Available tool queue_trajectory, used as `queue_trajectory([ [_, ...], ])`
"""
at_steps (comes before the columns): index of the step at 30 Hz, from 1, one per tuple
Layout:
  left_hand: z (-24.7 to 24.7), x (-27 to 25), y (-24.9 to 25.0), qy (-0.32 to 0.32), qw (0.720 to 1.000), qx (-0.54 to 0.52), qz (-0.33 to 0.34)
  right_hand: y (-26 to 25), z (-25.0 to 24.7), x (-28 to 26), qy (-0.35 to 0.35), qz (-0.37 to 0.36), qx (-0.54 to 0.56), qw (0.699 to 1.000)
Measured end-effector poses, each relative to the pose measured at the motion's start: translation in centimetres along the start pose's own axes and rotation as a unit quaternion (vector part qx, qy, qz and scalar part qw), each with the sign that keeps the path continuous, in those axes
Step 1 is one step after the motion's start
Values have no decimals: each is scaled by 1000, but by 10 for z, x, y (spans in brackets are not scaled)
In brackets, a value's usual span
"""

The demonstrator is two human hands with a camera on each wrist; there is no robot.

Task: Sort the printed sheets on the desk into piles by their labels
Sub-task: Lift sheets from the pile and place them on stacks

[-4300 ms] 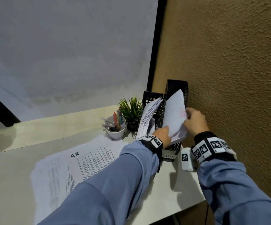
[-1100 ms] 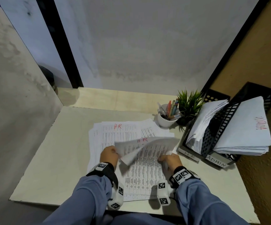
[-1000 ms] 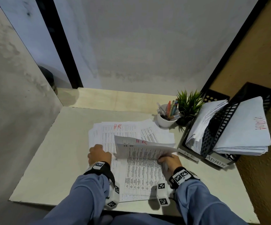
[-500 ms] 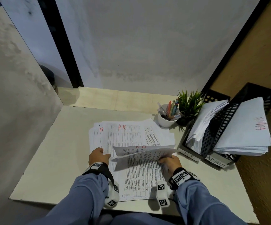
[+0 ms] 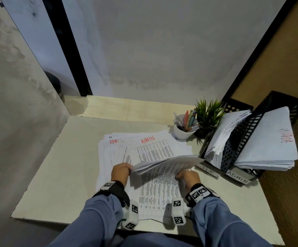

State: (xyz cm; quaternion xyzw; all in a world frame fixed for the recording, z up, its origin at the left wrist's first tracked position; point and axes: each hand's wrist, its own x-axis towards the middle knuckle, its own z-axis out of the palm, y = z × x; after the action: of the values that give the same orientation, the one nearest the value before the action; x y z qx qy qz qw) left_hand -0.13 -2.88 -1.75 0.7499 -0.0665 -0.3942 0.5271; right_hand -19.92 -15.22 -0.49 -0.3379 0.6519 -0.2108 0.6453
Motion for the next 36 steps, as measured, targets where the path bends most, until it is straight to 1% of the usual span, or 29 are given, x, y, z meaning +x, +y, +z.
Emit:
queue_trajectory([
  [2, 3, -4, 8, -11, 1000, 3, -1, 4, 0, 4, 8, 3, 51, 999],
  [5, 6, -10, 11, -57, 995, -85, 10, -1, 2, 3, 16, -17, 87, 996],
  [6, 7, -12, 14, -70, 993, -94, 18, -6, 4, -2, 16, -23, 104, 994],
  [7, 9, -13, 16, -79, 993, -82, 34, -12, 7, -6, 4, -29, 127, 991],
  [9, 14, -17, 25, -93, 991, -50, 78, -27, 14, -17, -42, -48, 143, 988],
  [10, 16, -22, 33, -81, 991, -21, 105, -36, 17, -23, -60, -70, 132, 987],
  [12, 20, -27, 51, -41, 988, 2, 150, -54, 23, -37, -58, -135, 89, 985],
  [13, 21, -29, 61, -33, 985, -16, 166, -65, 24, -45, -53, -172, 59, 982],
  [15, 22, -39, 81, -35, 977, -65, 199, -83, 22, -59, -62, -260, 26, 963],
  [17, 21, -48, 95, -36, 969, -98, 226, -97, 20, -71, -77, -332, 24, 940],
  [18, 20, -52, 99, -37, 966, -101, 233, -100, 19, -77, -83, -352, 40, 931],
  [20, 17, -54, 99, -37, 963, -82, 254, -96, 18, -77, -88, -355, 56, 929],
  [22, 15, -54, 89, -45, 967, -37, 250, -80, 19, -74, -85, -313, 27, 946],
  [25, 16, -52, 62, -59, 982, 16, 176, -48, 21, -65, -72, -220, -24, 972],
  [27, 17, -50, 50, -45, 988, 50, 137, -39, 21, -63, -61, -188, -36, 980],
  [28, 17, -49, 49, -35, 989, 54, 131, -40, 21, -64, -59, -182, -37, 981],
  [30, 17, -47, 55, -18, 989, 49, 138, -54, 17, -66, -62, -195, -39, 978],
  [31, 18, -50, 64, -15, 987, 46, 155, -64, 15, -68, -64, -216, -43, 973],
  [33, 22, -53, 87, -25, 975, 48, 217, -87, 8, -70, -63, -274, -60, 958],
  [35, 28, -55, 115, -48, 959, 75, 269, -108, -3, -68, -30, -341, -90, 935],
  [36, 33, -57, 129, -54, 950, 95, 292, -118, -8, -65, 13, -379, -112, 919],
])
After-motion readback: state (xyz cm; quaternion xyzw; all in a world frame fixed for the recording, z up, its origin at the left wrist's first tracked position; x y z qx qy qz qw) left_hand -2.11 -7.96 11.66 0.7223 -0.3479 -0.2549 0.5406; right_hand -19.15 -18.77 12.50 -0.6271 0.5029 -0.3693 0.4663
